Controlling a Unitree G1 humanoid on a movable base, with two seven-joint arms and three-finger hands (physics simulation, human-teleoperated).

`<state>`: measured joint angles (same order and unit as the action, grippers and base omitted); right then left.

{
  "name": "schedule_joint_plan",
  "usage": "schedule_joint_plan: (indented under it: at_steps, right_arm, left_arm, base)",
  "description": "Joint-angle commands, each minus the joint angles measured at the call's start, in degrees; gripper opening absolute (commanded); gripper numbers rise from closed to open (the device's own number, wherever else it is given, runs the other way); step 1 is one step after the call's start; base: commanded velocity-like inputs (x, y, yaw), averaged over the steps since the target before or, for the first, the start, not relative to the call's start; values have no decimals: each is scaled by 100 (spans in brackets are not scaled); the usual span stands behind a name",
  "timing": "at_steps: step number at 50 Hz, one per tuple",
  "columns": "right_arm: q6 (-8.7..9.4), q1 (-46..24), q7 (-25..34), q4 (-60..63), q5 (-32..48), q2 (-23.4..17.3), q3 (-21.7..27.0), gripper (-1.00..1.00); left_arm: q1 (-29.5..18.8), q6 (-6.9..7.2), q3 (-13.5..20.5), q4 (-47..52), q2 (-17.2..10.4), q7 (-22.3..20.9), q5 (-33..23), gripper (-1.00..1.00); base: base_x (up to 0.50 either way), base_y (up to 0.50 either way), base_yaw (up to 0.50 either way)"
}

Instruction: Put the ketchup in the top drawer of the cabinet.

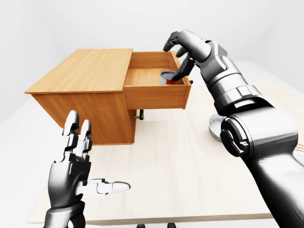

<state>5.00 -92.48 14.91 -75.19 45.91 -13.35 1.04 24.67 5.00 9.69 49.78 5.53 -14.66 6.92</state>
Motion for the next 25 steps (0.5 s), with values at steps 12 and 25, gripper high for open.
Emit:
schedule_joint_plan:
  at_steps: [12,25]
  right_arm:
    - [0,-408,148,96,175,-133,-69,100]
    - [0,-987,469,175,379,-387,-93,100]
  left_arm:
    - [39,0,-82,-14,-28,42,-41,100]
    - [-5,0,-8,22,-42,57,29,100]
  base:
    - [0,0,0]
    - [0,0,0]
